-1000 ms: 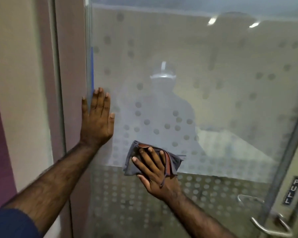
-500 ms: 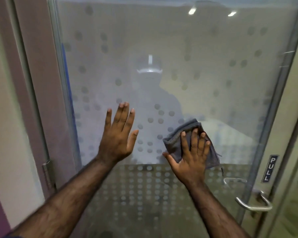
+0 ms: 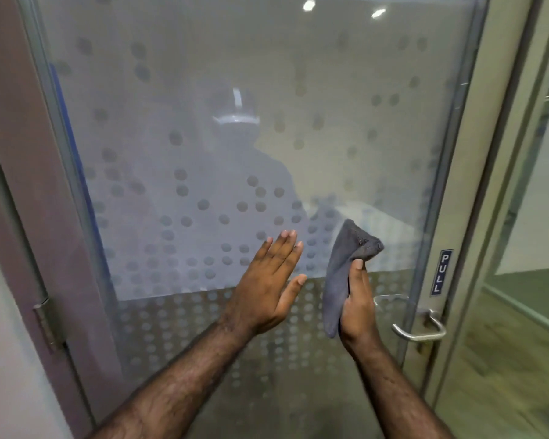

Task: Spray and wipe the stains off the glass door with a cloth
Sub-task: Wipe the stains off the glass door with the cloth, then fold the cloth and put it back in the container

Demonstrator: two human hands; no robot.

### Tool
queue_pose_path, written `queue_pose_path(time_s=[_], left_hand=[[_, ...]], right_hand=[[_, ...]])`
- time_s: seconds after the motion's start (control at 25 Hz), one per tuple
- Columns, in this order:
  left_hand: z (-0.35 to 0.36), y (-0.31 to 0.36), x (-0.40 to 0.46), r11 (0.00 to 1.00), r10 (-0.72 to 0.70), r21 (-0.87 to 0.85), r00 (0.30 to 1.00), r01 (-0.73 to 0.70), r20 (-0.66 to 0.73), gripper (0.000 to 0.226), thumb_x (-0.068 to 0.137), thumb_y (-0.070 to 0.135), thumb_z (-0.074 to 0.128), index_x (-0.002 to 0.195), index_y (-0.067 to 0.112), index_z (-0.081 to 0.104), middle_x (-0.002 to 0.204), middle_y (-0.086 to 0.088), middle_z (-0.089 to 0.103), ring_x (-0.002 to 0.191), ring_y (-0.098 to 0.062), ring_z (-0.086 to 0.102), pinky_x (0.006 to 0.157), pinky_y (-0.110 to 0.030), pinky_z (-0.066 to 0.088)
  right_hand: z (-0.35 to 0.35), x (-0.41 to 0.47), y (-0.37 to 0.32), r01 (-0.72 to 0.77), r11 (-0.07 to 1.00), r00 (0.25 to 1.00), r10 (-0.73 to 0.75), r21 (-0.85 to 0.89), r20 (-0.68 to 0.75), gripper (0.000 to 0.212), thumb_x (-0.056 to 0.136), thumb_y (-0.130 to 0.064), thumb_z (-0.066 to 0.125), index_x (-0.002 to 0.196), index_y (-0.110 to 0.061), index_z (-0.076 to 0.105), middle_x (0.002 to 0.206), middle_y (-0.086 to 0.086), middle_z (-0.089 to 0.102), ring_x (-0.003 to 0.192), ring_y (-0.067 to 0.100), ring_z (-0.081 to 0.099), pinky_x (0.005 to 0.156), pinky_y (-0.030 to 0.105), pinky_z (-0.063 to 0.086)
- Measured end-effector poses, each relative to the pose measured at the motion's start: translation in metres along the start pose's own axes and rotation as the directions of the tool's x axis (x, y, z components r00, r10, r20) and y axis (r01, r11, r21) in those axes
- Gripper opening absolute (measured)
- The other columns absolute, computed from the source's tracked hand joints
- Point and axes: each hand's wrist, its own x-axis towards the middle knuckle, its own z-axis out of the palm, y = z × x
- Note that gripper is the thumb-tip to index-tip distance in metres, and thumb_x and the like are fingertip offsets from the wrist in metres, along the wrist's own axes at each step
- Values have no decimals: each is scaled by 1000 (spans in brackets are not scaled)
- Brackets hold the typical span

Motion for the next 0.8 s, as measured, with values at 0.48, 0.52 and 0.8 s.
queue_pose_path(time_s=[0.48, 0.52, 0.8], left_hand=[[55, 128, -40, 4, -348, -619, 582, 785, 735, 42, 104, 51, 61, 106, 14, 79, 106, 0, 84, 103, -20, 79, 85, -35, 64], [57, 140, -48, -68, -317, -601, 555, 796, 770, 40, 104, 46, 63, 109, 10, 79, 107, -4, 84, 98, -20, 80, 78, -32, 64], [87, 213, -93, -159, -210, -530, 496, 833, 842, 41, 95, 30, 78, 101, -10, 73, 93, -15, 81, 81, -22, 72, 65, -29, 54]], right_hand=[[-87, -127, -44, -445, 745, 861, 508, 497, 11, 79, 105, -64, 48, 154, -2, 57, 156, 25, 55, 129, 38, 66, 136, 55, 21], [-98, -140, -46, -449, 756, 854, 519, 476, -19, 78, 105, -63, 49, 153, -2, 58, 156, 27, 57, 129, 40, 66, 135, 57, 22], [-169, -233, -78, -523, 790, 795, 587, 319, -150, 51, 106, -29, 58, 143, 5, 66, 150, 28, 64, 135, 42, 65, 126, 58, 40]])
